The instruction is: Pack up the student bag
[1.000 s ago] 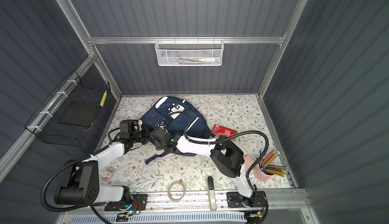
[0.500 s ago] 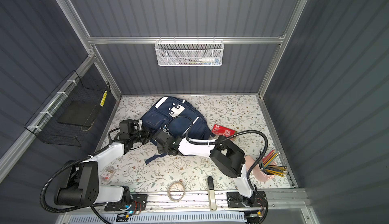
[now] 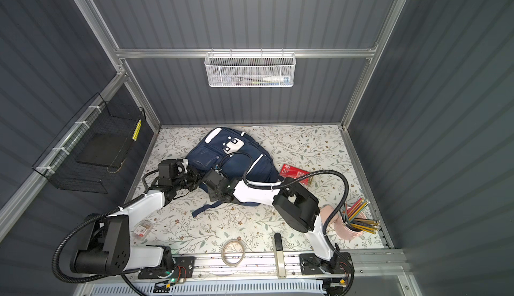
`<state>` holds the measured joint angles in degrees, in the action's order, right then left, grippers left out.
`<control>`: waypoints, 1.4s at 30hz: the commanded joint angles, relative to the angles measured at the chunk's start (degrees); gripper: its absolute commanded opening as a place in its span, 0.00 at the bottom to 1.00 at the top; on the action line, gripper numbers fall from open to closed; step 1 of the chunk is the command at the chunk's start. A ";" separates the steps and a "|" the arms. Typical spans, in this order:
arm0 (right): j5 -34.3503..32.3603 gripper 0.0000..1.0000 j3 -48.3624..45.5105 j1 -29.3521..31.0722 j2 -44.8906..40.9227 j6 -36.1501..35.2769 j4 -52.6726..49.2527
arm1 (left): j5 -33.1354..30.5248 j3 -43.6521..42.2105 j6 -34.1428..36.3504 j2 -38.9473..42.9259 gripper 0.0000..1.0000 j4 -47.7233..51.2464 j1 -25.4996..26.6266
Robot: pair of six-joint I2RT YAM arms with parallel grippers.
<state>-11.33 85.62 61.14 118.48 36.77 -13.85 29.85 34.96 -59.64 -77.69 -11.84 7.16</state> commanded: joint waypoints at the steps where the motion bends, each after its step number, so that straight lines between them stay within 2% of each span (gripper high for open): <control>1: -2.80 0.00 -1.77 -3.05 -3.09 -0.41 -4.18 | 5.59 0.73 1.19 0.58 0.00 2.17 -0.34; 7: 2.57 0.00 -7.44 -4.50 -7.13 1.94 -7.33 | 6.09 3.44 1.63 -0.84 0.00 2.26 -1.53; 12: 2.92 0.00 -10.32 -4.19 -10.80 1.94 -11.88 | 6.59 4.41 1.95 -1.93 0.00 2.19 -2.50; 15: 6.54 0.00 -13.54 -4.29 -12.85 1.19 -2.84 | 7.56 3.14 -1.85 -2.62 0.00 -3.02 -1.96; 17: 8.16 0.07 -12.61 -4.11 -11.79 -0.36 1.77 | 7.94 1.95 -3.75 -2.86 0.00 -5.38 -1.22; 19: 5.56 0.28 -9.57 -3.60 -10.02 -1.96 2.47 | 7.74 1.31 -3.56 -2.26 0.00 -4.63 -0.59; 20: 4.54 0.34 -8.96 -3.49 -9.33 -2.80 3.69 | 7.92 0.97 -3.61 -1.90 0.00 -4.35 -0.58; 24: 1.15 0.41 -6.25 -2.99 -5.85 -4.22 6.98 | 8.31 1.50 -2.75 0.15 0.00 -1.41 -0.48; 28: -6.47 0.46 -4.24 -2.95 -3.36 -1.79 5.38 | 8.85 2.04 -2.36 1.21 0.00 0.22 -0.48; 30: -8.05 0.46 -2.62 -3.31 -2.21 -1.05 3.64 | 9.17 1.76 -2.62 1.63 0.00 0.32 -0.48; 37: -10.45 0.45 -1.59 -2.60 -1.39 -3.31 7.96 | 8.30 0.60 -2.94 2.43 0.00 1.04 1.17; 39: -10.60 0.40 0.05 -2.84 -0.28 -3.54 7.10 | 7.95 0.26 -3.15 2.60 0.00 1.03 2.17; 42: -9.35 0.26 0.52 -3.74 0.70 -2.74 7.37 | 7.75 -0.15 -3.49 2.98 0.00 1.11 2.86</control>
<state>-14.57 84.36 61.21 117.38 34.39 -10.02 30.06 36.23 -62.89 -77.56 -12.95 8.10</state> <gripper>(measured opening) 0.283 0.094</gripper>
